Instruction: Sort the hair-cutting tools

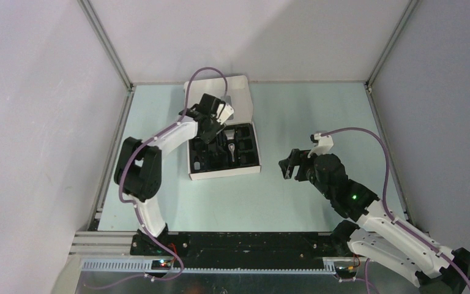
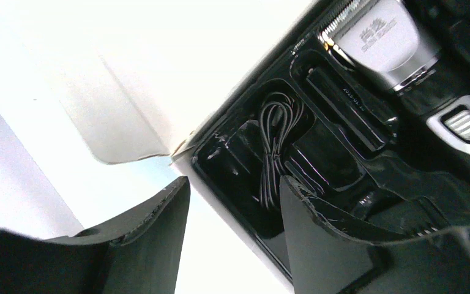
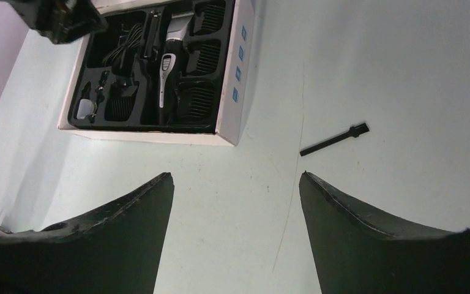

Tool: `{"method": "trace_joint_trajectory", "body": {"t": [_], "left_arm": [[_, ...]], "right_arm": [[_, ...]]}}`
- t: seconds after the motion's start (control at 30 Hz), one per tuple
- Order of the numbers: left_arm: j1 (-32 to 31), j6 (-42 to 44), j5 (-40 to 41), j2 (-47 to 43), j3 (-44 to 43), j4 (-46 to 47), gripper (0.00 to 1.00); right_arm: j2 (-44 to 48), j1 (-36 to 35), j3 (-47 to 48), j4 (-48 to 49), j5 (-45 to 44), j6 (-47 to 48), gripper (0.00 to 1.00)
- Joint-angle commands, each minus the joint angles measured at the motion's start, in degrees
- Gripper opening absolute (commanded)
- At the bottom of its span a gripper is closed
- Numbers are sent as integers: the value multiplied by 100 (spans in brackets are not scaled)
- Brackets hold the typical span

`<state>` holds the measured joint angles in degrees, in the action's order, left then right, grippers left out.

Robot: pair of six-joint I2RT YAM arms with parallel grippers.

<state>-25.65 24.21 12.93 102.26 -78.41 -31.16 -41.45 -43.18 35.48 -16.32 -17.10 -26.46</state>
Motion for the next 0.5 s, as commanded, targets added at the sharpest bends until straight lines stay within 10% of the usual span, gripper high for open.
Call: {"method": "trace_joint_trajectory", "body": {"t": [0.0,0.47], "left_arm": [[-80,-490,47,-921,-164,306,65],[106,-2203,1571,-4178,1301,1258,100]], "right_arm": [[-270,62,235,-239,-140,-366,80],[-2812,351,1670,-2103,-534,-1535,80]]}}
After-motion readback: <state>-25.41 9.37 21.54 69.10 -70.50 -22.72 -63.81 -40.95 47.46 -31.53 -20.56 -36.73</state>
